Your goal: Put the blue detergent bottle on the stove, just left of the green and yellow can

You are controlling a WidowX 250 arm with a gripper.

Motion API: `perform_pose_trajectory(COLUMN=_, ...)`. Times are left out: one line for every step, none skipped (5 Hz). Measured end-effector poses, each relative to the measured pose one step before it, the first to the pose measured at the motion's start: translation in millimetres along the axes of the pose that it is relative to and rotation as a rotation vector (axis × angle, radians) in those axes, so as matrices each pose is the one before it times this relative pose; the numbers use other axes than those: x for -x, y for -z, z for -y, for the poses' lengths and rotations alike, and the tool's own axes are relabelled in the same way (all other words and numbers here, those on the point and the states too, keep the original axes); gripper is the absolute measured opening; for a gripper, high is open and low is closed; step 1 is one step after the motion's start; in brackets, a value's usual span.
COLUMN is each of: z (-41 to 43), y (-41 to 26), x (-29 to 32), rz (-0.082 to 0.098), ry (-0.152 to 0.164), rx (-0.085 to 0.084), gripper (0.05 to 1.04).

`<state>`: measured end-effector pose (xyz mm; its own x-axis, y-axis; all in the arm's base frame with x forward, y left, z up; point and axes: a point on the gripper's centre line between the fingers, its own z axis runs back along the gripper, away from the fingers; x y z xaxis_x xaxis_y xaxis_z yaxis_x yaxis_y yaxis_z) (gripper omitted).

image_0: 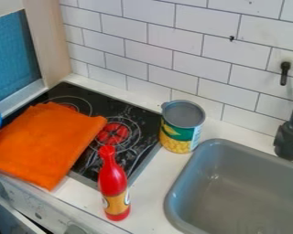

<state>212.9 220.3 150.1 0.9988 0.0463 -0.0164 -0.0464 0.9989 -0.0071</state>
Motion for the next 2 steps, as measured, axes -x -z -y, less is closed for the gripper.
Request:
perform_pose_trajectory(z=36.86, y=-37.00, x=-17.64, rz=0.1149, ry=0.1125, rx=-0.0456, gripper=0.515)
perform_pose_trajectory(z=36.86, y=-16.18, x=-12.75, rz=0.0792, ry=0.1209, rx=-0.0228, gripper=0.515)
